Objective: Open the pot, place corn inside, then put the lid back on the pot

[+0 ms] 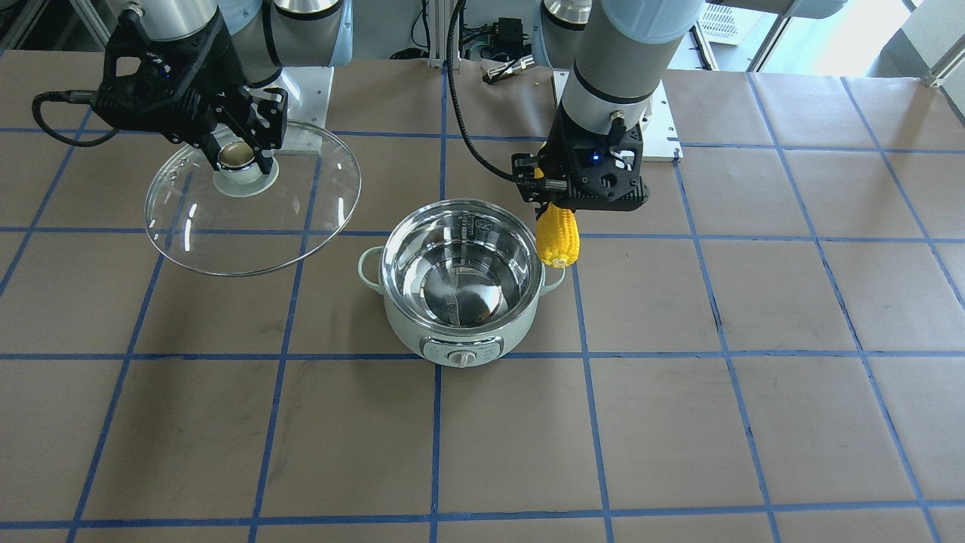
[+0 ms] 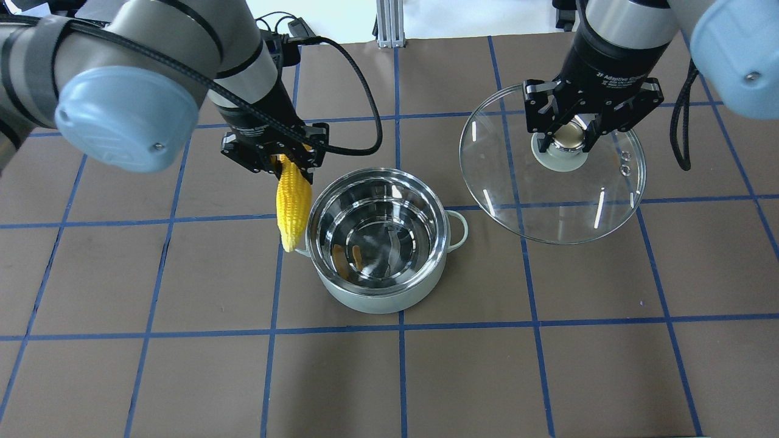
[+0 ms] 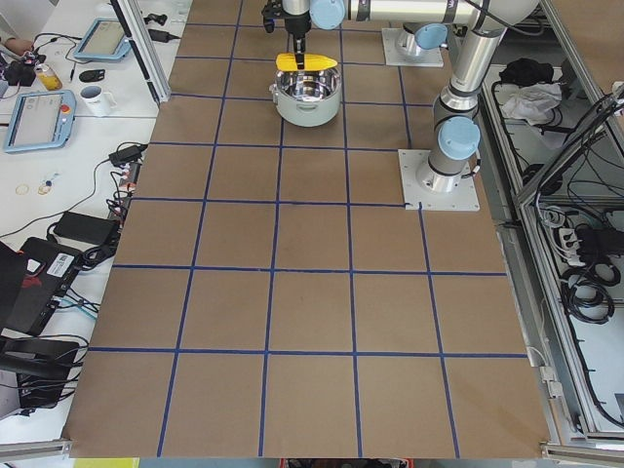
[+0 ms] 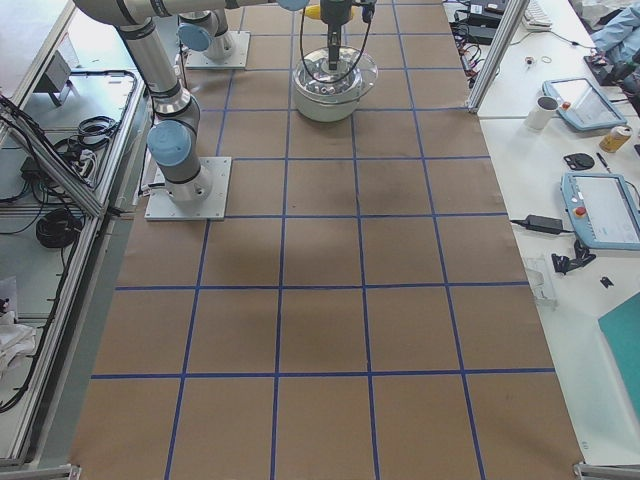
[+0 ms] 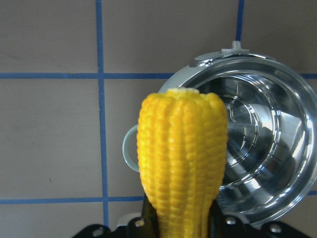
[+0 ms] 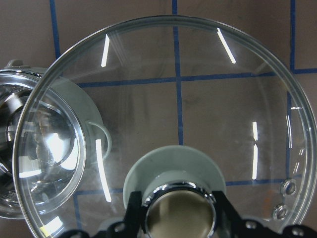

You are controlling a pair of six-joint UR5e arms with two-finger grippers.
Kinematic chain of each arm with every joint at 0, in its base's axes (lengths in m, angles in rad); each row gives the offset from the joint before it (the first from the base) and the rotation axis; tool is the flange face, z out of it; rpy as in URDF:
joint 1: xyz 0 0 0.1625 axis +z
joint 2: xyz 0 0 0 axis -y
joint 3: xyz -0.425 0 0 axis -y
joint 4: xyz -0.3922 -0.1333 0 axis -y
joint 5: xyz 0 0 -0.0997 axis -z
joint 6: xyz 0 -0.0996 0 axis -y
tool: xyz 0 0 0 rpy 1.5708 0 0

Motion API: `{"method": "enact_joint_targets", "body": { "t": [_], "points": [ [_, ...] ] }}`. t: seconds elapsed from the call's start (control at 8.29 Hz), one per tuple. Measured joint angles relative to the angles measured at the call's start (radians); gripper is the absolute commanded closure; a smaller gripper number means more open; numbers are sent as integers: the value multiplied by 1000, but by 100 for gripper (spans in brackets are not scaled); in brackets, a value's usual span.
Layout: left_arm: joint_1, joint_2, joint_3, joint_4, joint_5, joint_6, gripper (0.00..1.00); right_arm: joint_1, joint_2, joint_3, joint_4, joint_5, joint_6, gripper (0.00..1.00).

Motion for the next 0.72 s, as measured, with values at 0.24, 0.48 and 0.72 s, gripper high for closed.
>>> {"method": "enact_joint_targets", "body": {
  "t": [0.24,0.48,0.72],
  "points": [
    [-88,-52,-1,62,-2,-75,100,-4,-1,1,11,3,-7,69],
    [-156,-130,-2,133,-1,-111,100,-5,-1,1,15,1,-8,69],
    [-182,-195,-5,180,0,-112,100,-6,-1,1,17,-1,-9,69]
  ]
}}
